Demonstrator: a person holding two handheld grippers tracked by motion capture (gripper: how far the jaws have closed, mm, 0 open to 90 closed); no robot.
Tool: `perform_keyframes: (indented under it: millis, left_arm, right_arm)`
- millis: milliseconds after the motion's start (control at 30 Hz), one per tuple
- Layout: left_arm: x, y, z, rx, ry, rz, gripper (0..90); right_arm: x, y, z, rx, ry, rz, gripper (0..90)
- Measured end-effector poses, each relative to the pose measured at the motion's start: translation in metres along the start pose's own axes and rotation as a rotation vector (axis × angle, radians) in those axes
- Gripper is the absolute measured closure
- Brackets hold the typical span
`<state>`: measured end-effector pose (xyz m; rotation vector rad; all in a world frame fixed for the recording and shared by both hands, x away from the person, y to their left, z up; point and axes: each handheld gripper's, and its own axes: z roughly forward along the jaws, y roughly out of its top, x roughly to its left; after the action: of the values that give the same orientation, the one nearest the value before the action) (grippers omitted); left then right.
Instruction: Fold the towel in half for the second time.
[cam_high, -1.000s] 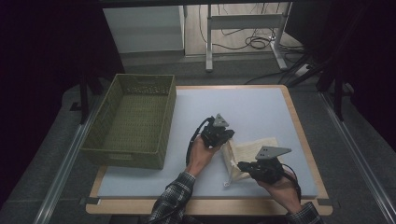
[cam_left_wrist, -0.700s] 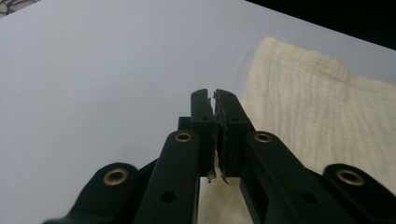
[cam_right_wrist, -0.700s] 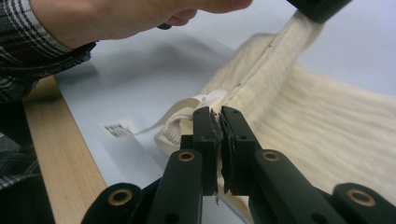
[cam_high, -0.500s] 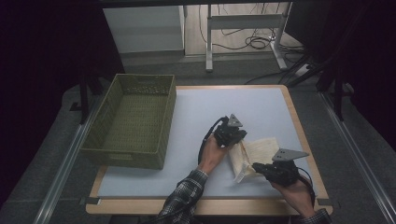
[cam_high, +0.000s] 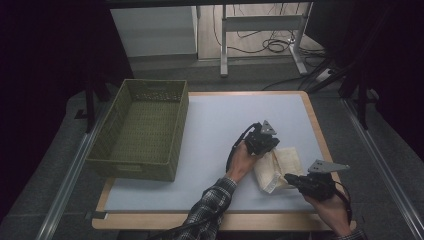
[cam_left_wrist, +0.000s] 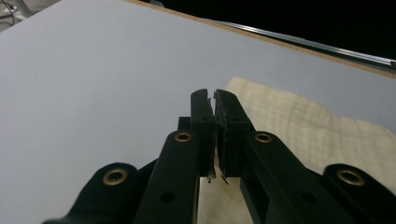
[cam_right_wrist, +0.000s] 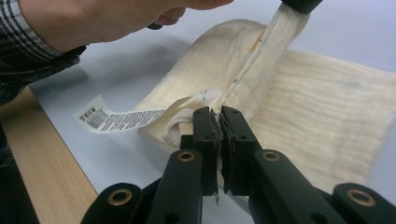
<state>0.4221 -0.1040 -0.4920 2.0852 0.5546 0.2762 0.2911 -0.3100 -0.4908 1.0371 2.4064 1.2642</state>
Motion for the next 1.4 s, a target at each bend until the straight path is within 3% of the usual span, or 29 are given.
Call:
perform_keyframes:
  millis: [433, 633, 700, 767, 833, 867, 967, 1400]
  left_arm:
    - [-0.008, 0.013, 0.019, -0.015, -0.01, 0.005, 86.6]
    - [-0.009, 0.013, 0.031, 0.01, -0.019, -0.005, 86.2]
    - [-0.009, 0.012, 0.033, 0.011, -0.028, -0.011, 83.8]
    - [-0.008, 0.011, 0.034, -0.001, -0.03, -0.031, 74.6]
    - [-0.008, 0.012, 0.033, -0.007, -0.019, -0.04, 63.8]
    - [-0.008, 0.012, 0.031, -0.011, -0.033, -0.043, 61.8]
    - [-0.007, 0.012, 0.024, -0.01, -0.02, -0.02, 57.3]
    - [0.01, -0.016, -0.017, -0.001, 0.042, -0.055, 44.4]
  right_arm:
    - [-0.012, -0.006, -0.017, -0.008, -0.054, 0.015, 85.3]
    - [-0.018, -0.012, -0.014, 0.017, -0.08, 0.024, 85.2]
    - [-0.02, -0.014, -0.012, 0.026, -0.083, 0.031, 85.2]
    - [-0.022, -0.017, -0.01, 0.038, -0.088, 0.037, 84.8]
    - [-0.024, -0.019, -0.01, 0.039, -0.097, 0.04, 83.7]
    - [-0.025, -0.02, -0.011, 0.036, -0.103, 0.047, 82.5]
    - [-0.03, -0.021, -0.016, 0.025, -0.128, 0.053, 78.1]
    - [-0.041, -0.014, -0.048, -0.005, -0.228, 0.062, 71.2]
